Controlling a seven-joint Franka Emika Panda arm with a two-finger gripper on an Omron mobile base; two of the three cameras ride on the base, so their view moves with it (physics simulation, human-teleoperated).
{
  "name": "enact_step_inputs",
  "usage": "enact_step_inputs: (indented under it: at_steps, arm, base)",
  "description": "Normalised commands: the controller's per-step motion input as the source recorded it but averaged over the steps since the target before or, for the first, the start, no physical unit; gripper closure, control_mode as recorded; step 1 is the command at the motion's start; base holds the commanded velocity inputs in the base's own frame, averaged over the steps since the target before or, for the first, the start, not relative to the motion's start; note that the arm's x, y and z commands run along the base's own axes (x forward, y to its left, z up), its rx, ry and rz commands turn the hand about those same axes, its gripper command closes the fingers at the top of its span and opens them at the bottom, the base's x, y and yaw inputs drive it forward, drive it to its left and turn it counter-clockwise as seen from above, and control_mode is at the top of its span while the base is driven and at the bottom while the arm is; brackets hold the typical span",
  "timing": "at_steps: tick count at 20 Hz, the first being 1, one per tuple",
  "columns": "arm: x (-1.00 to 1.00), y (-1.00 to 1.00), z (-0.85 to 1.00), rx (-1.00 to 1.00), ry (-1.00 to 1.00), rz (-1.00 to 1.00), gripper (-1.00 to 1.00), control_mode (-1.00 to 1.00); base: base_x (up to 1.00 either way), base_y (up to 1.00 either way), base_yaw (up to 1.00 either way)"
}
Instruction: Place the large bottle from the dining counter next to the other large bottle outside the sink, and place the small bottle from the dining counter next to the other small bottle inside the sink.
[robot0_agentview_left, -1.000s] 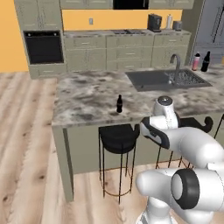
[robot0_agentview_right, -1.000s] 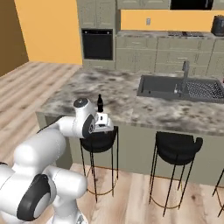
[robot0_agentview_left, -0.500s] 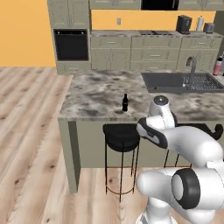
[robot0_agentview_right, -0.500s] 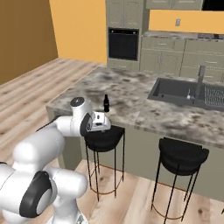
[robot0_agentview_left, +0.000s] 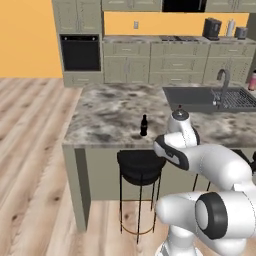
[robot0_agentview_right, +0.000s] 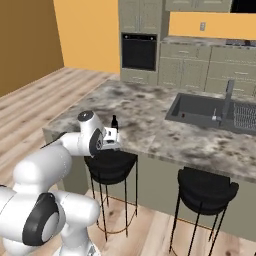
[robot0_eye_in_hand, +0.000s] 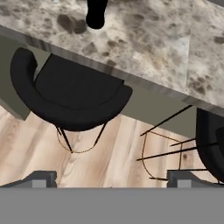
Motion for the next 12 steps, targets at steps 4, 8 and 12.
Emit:
enact_step_inputs:
  at_steps: [4, 8, 12]
  arm:
    - [0.0, 0.0, 0.0, 0.0, 0.0, 0.0, -1.0, 1.0]
    - [0.0, 0.0, 0.0, 0.0, 0.0, 0.0, -1.0, 1.0]
    - [0.0, 0.0, 0.0, 0.0, 0.0, 0.0, -1.0, 1.0]
  base:
    - [0.28, -0.12, 0.0]
    - [0.13, -0.05, 0.0]
    - [0.31, -0.11, 0.0]
